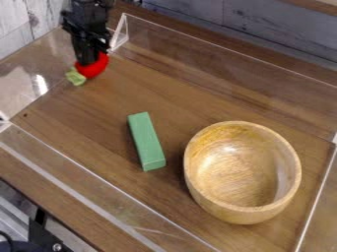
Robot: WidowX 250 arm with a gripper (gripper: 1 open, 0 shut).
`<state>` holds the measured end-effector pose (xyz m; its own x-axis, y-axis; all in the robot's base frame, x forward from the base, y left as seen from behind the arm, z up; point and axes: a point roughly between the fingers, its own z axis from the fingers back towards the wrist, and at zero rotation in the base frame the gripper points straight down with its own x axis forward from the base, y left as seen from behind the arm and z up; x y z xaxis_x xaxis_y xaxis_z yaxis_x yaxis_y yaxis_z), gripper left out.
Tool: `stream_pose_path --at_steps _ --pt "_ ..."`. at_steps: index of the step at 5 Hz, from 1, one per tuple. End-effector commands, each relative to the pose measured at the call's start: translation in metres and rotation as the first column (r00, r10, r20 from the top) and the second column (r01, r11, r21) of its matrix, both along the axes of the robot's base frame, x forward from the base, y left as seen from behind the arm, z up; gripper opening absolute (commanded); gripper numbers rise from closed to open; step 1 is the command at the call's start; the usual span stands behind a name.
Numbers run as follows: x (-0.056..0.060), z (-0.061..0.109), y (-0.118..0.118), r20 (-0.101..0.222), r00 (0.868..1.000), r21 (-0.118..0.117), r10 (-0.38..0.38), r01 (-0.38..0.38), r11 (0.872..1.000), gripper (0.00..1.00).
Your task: Move the red object to the left side of the table
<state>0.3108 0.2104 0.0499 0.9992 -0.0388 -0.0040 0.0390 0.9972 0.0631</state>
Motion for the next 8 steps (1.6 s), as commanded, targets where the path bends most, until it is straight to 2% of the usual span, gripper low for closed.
stream_pose_path --at_steps 1,3,6,8 --pt "0.007 0.016 0.008 0.066 0.995 -0.056 0.071 -0.068 0.996 0.0" --pt "-0.006 -0.006 0.004 0.03 0.996 -0.08 0.086 -0.083 0.993 0.0" --pt "-0.022 -0.032 0.002 -0.044 0.992 -0.128 0.118 -0.123 0.984 0.0" --pt "-0.031 -0.042 0.0 -0.093 0.986 -0.158 0.138 -0.152 0.976 0.0"
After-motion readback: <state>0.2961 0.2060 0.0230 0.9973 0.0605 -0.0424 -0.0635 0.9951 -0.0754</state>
